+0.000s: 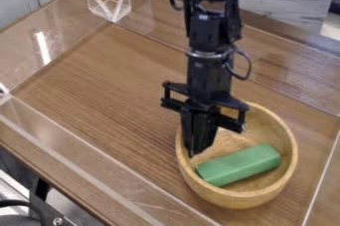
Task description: Remove the green block from inside the brown bowl and put it on the table
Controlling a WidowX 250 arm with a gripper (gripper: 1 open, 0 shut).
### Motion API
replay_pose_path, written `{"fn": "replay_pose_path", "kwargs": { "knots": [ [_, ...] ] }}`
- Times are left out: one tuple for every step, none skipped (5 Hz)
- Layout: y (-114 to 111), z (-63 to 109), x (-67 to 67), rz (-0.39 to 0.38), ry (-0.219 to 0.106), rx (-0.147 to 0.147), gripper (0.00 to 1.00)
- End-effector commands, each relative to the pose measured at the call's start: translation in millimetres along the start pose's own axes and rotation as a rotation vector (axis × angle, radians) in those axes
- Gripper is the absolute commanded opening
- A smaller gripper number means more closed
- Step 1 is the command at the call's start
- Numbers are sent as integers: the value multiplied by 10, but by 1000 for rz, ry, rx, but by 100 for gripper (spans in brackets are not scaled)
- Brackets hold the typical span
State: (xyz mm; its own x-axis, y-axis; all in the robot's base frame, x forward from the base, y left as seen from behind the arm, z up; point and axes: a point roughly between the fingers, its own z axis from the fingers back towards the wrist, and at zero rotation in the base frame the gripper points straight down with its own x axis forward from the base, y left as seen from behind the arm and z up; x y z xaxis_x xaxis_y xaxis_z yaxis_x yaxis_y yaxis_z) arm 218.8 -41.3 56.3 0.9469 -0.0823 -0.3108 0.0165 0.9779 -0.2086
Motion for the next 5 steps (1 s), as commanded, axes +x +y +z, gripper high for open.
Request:
{"fn": "replay_pose_path", "kwargs": {
  "knots": [
    [-45, 293, 25, -4, -69, -18, 0],
    [-59, 425, 28, -1, -88, -33, 0],
    [-89, 585, 43, -7, -121, -49, 0],
    [-114, 680, 86, -18, -146, -59, 0],
    [-121, 767, 128, -27, -170, -67, 0]
  ]
}}
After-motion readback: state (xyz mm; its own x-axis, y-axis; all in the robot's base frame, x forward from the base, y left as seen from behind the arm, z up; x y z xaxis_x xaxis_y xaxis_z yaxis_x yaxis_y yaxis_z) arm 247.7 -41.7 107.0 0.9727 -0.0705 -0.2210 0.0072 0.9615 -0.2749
